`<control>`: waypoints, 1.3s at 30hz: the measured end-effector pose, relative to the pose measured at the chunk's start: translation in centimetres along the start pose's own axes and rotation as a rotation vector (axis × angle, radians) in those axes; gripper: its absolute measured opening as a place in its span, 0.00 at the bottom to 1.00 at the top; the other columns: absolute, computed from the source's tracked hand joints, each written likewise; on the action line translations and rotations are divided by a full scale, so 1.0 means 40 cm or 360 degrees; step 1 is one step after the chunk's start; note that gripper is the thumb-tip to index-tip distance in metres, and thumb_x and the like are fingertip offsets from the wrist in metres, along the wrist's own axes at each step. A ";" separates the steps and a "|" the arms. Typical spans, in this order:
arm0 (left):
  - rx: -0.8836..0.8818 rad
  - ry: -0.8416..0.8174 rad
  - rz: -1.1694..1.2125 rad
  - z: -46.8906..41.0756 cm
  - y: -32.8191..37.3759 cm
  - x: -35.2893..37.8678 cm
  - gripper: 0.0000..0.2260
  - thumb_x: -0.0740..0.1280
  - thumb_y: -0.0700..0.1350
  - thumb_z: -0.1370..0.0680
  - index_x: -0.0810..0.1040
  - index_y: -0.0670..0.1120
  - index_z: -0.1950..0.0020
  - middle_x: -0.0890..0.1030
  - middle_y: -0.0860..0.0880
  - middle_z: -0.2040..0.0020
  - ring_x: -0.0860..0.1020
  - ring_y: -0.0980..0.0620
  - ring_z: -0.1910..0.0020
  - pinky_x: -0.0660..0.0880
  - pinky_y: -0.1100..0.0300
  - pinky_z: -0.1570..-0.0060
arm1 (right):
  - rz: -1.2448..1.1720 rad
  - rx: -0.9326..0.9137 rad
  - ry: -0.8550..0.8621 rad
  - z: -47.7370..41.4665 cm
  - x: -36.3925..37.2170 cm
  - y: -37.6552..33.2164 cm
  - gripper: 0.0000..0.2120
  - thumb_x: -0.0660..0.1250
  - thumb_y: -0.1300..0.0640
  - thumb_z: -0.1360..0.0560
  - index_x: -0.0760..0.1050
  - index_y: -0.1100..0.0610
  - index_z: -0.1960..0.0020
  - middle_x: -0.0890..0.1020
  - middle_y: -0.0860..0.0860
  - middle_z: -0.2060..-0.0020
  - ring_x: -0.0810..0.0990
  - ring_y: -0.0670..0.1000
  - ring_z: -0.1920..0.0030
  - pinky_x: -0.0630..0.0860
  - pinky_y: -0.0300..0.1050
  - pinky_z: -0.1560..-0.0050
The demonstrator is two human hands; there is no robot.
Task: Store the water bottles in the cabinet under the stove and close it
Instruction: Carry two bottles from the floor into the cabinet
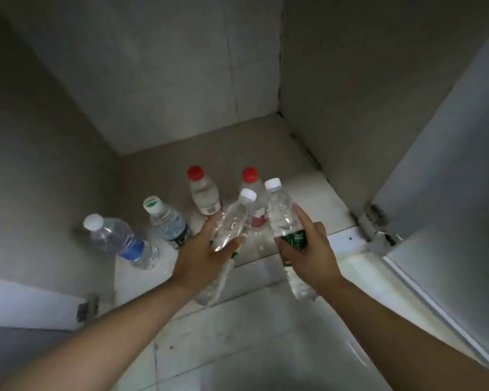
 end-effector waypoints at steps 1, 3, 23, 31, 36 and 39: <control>0.0053 0.0020 -0.0001 -0.015 -0.038 0.017 0.32 0.62 0.68 0.34 0.63 0.62 0.31 0.78 0.58 0.45 0.77 0.52 0.42 0.70 0.61 0.49 | -0.0024 0.0012 0.0025 -0.009 0.035 0.034 0.34 0.67 0.51 0.27 0.53 0.33 0.29 0.69 0.52 0.51 0.74 0.42 0.61 0.67 0.32 0.60; 0.0135 0.0037 0.0007 -0.034 -0.088 0.038 0.32 0.62 0.68 0.33 0.62 0.63 0.31 0.75 0.62 0.46 0.75 0.58 0.44 0.69 0.61 0.49 | -0.0075 0.0021 0.0129 -0.029 0.092 0.087 0.34 0.67 0.52 0.27 0.53 0.31 0.30 0.68 0.51 0.52 0.76 0.44 0.61 0.68 0.32 0.60; 0.0243 0.0415 -0.0044 -0.072 -0.181 0.086 0.34 0.68 0.57 0.28 0.53 0.62 0.28 0.69 0.60 0.32 0.72 0.56 0.37 0.70 0.61 0.47 | 0.0454 0.0275 0.0110 -0.128 0.193 0.229 0.32 0.64 0.45 0.26 0.50 0.37 0.27 0.65 0.54 0.51 0.74 0.59 0.53 0.71 0.49 0.53; 0.0284 0.0480 0.0471 -0.128 -0.170 0.122 0.36 0.72 0.52 0.30 0.57 0.57 0.28 0.70 0.56 0.32 0.72 0.54 0.35 0.74 0.46 0.39 | 0.0532 0.0260 0.0077 -0.139 0.180 0.243 0.33 0.63 0.43 0.26 0.50 0.40 0.26 0.65 0.53 0.53 0.74 0.60 0.49 0.73 0.53 0.47; 0.0234 0.0486 0.0635 -0.134 -0.207 0.159 0.35 0.73 0.49 0.30 0.59 0.56 0.29 0.71 0.53 0.33 0.72 0.53 0.35 0.73 0.44 0.39 | 0.0505 0.0286 0.0098 -0.134 0.180 0.236 0.33 0.63 0.44 0.26 0.50 0.41 0.26 0.64 0.53 0.53 0.73 0.59 0.49 0.72 0.53 0.46; 0.0192 0.0495 0.0711 -0.134 -0.204 0.163 0.35 0.73 0.50 0.31 0.59 0.58 0.30 0.71 0.52 0.33 0.72 0.52 0.35 0.73 0.44 0.39 | 0.0525 0.0270 0.0117 -0.127 0.184 0.233 0.34 0.64 0.43 0.27 0.50 0.40 0.26 0.64 0.52 0.53 0.73 0.58 0.48 0.73 0.53 0.45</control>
Point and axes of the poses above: each hand's wrist, its own z-axis away from the middle knuckle, its own x-axis out of the palm, y = z × x, the point moved 1 cm from there along -z, towards the middle knuckle
